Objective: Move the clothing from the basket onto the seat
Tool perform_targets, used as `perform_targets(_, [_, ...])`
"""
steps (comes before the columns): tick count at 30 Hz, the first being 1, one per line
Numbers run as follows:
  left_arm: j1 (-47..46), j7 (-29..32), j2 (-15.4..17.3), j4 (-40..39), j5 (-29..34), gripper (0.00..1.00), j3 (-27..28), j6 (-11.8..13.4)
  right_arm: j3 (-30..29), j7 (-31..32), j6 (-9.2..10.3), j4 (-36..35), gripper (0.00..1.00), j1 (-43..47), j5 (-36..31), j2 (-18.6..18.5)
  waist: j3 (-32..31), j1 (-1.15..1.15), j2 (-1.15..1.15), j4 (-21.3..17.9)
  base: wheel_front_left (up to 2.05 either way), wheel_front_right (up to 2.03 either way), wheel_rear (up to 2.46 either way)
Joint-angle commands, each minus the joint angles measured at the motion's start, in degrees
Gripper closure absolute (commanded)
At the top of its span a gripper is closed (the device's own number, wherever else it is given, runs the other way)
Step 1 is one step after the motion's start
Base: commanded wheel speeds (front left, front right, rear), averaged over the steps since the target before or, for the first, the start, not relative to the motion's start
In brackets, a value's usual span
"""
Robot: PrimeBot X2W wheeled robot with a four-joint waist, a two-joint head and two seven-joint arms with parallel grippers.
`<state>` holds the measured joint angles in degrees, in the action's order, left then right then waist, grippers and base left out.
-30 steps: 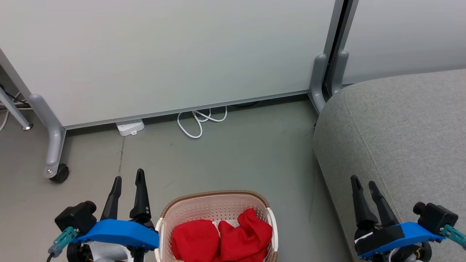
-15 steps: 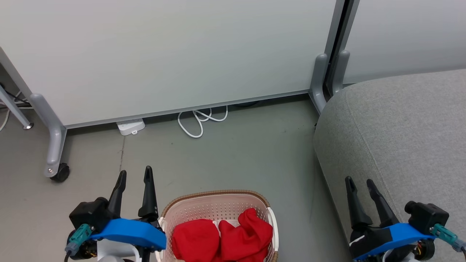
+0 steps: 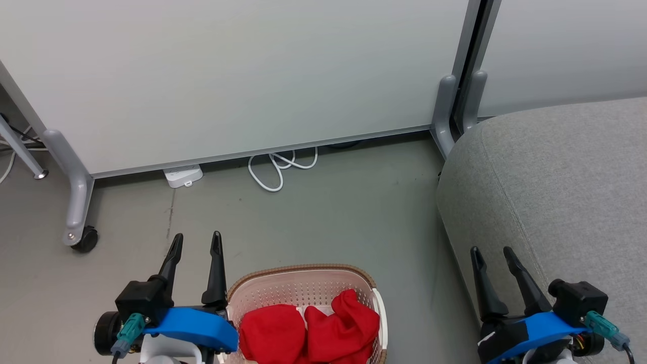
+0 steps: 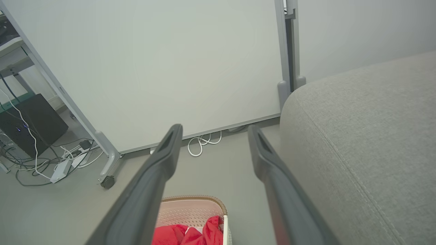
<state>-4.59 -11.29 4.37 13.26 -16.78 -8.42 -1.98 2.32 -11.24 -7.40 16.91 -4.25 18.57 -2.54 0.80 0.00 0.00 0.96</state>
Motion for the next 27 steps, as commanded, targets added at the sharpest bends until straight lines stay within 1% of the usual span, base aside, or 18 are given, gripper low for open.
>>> perform_targets(1, [-1.03, -0.56, 0.26, -0.05, 1.53, 0.0, -0.46, 0.2, 0.21, -0.61, -0.12, -0.1, 0.0, -0.84, -1.74, -0.45, 0.0, 0.0, 0.0, 0.04, 0.0, 0.0, 0.0])
perform_targets(20, [-0.77, -2.65, -0.18, 1.28, 10.14, 0.0, -1.2, -0.46, 0.99, -2.69, -0.14, 1.44, 0.0, -1.07, -10.53, -0.48, -0.31, 0.0, 0.0, 0.25, 0.0, 0.0, 0.0])
perform_targets(27, [-0.76, -3.33, -0.3, 1.59, 12.84, 0.0, -1.41, -0.54, 1.22, -3.36, -0.14, 1.7, 0.0, -1.05, -12.84, -0.49, -0.35, 0.0, 0.0, 0.32, 0.0, 0.0, 0.0])
